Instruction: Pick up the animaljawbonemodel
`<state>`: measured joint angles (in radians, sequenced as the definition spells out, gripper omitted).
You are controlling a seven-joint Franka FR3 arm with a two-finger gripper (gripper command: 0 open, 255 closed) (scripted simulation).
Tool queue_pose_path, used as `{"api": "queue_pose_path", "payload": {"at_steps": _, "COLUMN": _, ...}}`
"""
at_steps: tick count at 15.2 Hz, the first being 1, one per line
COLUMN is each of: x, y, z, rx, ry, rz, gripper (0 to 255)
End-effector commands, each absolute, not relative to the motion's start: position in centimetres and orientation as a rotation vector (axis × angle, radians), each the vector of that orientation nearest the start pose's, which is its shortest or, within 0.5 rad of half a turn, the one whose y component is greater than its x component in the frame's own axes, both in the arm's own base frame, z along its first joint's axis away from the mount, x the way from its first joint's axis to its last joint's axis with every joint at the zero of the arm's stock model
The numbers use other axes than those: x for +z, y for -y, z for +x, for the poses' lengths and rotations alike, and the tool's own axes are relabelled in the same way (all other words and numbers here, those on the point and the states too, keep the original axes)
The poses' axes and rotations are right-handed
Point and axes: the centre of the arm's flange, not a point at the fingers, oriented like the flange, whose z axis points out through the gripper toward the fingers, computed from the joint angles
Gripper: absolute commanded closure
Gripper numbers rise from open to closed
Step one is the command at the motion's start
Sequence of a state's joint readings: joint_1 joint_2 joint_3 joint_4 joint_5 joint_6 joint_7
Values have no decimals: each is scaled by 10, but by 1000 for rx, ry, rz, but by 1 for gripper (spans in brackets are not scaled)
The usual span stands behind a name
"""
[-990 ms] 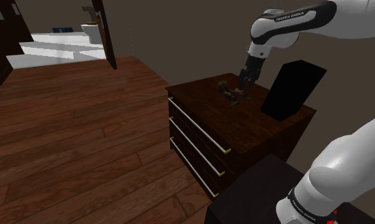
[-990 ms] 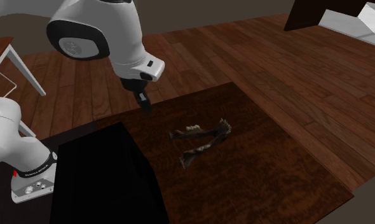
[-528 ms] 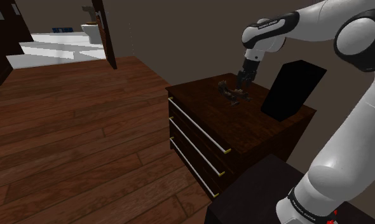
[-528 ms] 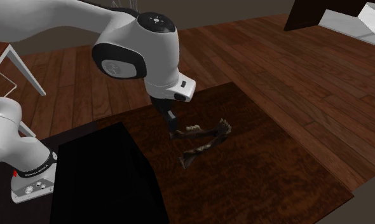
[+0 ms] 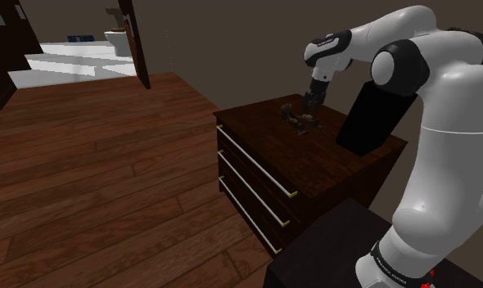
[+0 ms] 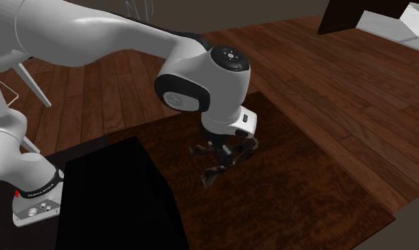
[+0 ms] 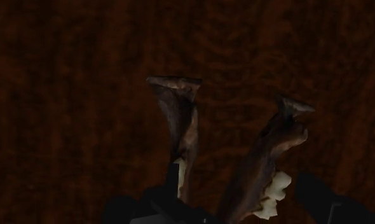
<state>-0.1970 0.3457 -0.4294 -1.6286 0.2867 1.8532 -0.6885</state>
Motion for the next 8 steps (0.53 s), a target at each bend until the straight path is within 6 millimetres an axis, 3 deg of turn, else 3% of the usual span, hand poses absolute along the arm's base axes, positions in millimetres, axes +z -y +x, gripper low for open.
{"api": "queue_pose_path", "payload": {"at_steps": 1, "x": 416, "y": 355, "z": 565, "rx": -12, "ry": -20, "rz": -2986, "gripper": 0}}
{"api": "queue_pose_path", "payload": {"at_steps": 3, "x": 409, "y": 368, "z": 575, "rx": -8, "ry": -21, "rz": -2986, "gripper": 0}}
{"api": "queue_pose_path", "payload": {"at_steps": 8, "x": 382, "y": 368, "z": 575, "rx": -8, "ry": -21, "rz": -2986, "gripper": 0}}
